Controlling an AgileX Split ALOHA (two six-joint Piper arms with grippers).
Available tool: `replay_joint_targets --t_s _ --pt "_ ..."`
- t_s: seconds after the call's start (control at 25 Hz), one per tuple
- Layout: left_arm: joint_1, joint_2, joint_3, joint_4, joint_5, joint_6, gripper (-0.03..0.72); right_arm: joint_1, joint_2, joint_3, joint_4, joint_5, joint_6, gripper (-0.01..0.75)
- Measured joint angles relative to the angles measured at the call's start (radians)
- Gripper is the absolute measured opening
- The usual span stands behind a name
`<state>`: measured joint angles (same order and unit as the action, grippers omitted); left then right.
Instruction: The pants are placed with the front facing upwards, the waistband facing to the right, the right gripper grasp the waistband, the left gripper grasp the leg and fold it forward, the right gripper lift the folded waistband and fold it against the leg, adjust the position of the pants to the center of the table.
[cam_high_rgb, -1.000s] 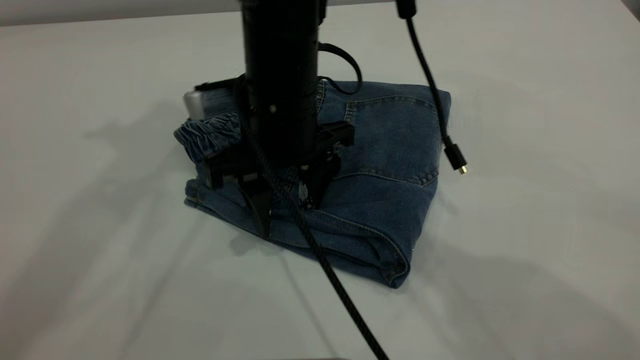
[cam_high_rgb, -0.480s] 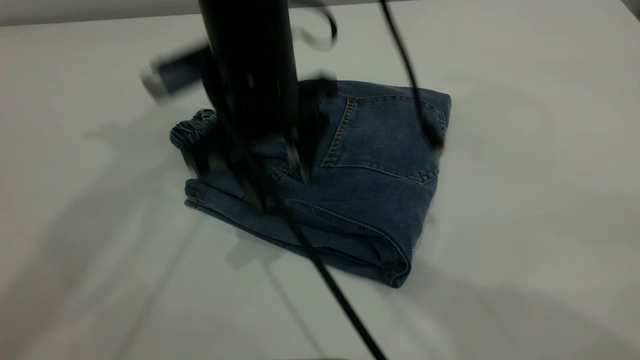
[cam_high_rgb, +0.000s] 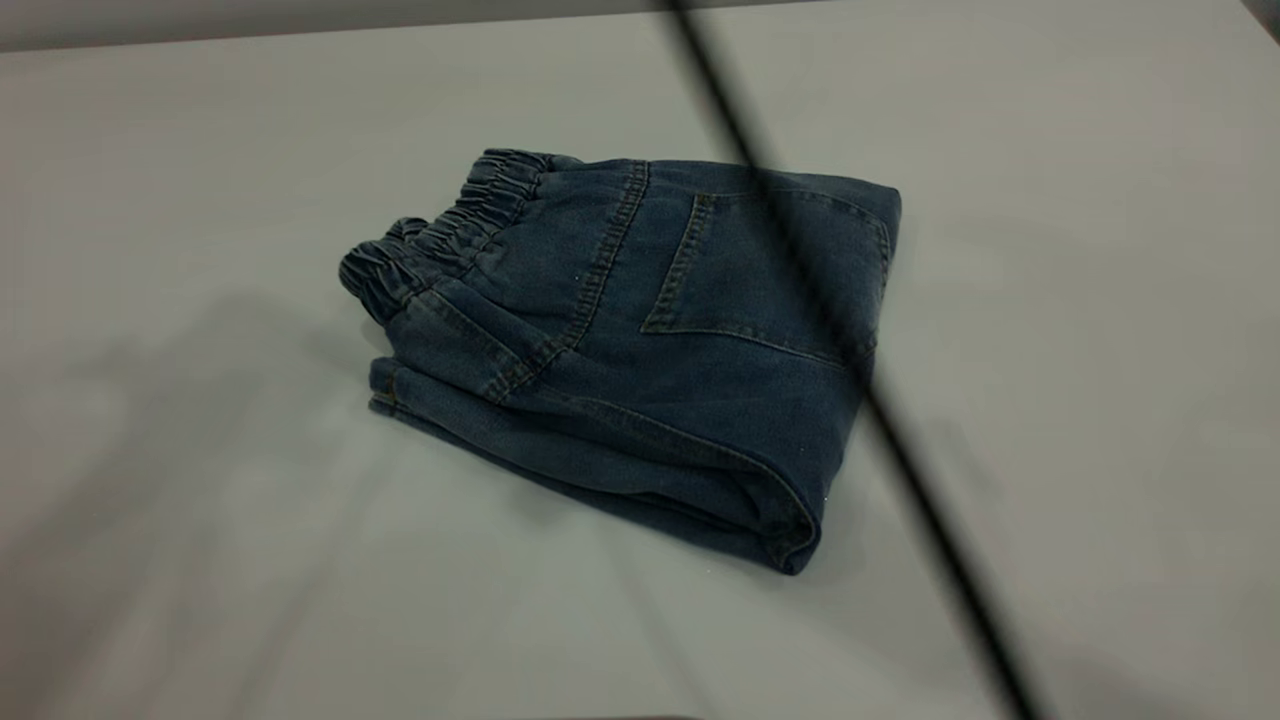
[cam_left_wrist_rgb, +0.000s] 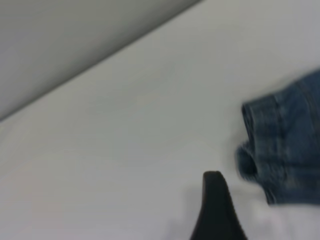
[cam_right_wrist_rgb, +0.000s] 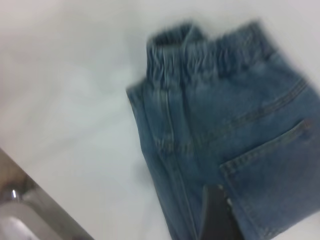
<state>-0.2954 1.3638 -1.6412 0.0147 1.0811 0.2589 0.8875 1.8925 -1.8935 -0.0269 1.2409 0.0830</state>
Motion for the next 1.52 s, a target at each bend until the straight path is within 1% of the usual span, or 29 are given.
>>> replay_joint_targets --t_s 0.12,0.32,0.44,0.56,0.72,0.96,1.08,1.24,1.36,1.52 --pt "0.0 -0.067 0.0 -0.009 0.072 0.0 0.444 0.0 -0.129 0.0 -0.001 0.008 0.0 0.388" --pt "0.0 -0.166 0.009 -0.067 0.077 0.0 0.44 0.0 -0.32 0.008 -0.011 0.022 0.0 0.388" --pt "0.0 -0.236 0.08 -0.092 0.077 0.0 0.417 0.0 -0.439 0.077 -0.016 0.022 0.0 0.388" --pt "0.0 -0.32 0.193 -0.096 0.077 -0.001 0.391 0.0 -0.566 0.201 -0.02 0.025 0.0 0.388" --pt "0.0 -0.441 0.372 -0.099 0.077 -0.008 0.383 0.0 -0.733 0.392 -0.024 0.025 0.0 0.388" --pt "0.0 -0.621 0.658 -0.101 0.077 -0.056 0.381 0.0 -0.94 0.732 -0.027 0.025 0.026 0.388" --pt "0.0 -0.71 0.774 -0.102 0.077 -0.094 0.381 0.0 -1.027 0.895 -0.049 0.023 0.029 0.388" --pt "0.0 -0.835 0.878 -0.102 0.077 -0.146 0.381 0.0 -1.164 1.078 -0.082 0.022 0.051 0.388" --pt "0.0 -0.928 0.932 -0.101 0.077 -0.178 0.381 0.0 -1.275 1.175 -0.088 0.02 0.085 0.388" --pt "0.0 -1.032 0.988 -0.099 0.077 -0.19 0.381 0.0 -1.415 1.265 -0.088 -0.029 0.124 0.388"
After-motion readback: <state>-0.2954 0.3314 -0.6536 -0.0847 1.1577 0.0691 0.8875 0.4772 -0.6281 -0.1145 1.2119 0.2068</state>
